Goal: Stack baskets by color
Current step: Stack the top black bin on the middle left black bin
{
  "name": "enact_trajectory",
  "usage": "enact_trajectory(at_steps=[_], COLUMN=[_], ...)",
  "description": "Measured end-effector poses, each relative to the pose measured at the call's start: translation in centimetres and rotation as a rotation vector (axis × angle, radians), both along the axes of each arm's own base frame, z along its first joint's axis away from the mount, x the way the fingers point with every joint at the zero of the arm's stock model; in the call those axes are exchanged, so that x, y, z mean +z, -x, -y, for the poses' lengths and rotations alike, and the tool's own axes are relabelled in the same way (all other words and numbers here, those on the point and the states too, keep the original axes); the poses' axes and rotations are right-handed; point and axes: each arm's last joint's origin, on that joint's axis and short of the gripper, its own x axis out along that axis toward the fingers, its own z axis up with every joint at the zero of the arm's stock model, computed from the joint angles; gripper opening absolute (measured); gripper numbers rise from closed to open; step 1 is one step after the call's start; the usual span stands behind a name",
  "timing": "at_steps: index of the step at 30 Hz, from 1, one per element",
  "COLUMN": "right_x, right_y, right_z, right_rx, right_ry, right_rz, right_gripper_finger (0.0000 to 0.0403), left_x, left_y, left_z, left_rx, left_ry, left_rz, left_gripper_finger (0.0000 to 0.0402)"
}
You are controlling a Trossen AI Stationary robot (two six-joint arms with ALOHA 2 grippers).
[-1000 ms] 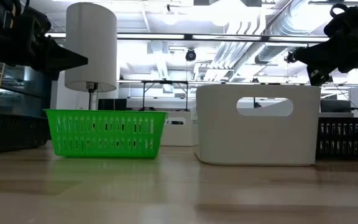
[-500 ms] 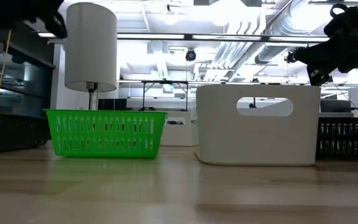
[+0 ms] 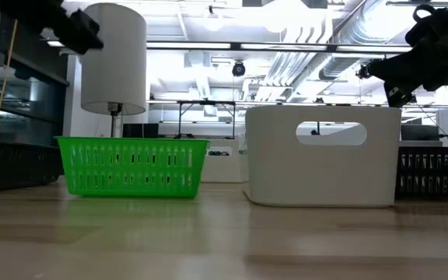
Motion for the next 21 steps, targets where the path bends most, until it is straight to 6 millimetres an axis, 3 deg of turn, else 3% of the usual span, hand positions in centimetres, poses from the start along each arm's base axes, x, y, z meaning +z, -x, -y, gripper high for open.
enact_trajectory(at_steps=[5,12,21], right_x=[0.0,0.0,0.0], right_y=[0.0,0.0,0.0], right_z=[0.0,0.0,0.0], right_rx=[0.0,0.0,0.0], right_ry=[0.0,0.0,0.0], right_rz=[0.001,-0.002,-0.005], right_gripper_finger=[0.0,0.0,0.0], left_x=[-1.5,-2.5,-3.1], left_y=[-1.1,-2.7,-4.7], left_z=[1.6,3.6,3.5], left_rx=[-0.055,-0.155,0.164], left_ry=[-0.013,-0.068,0.097], left_rz=[-0.291,-0.474,-0.536], left_gripper_finger=[0.0249,0.0243,0.024])
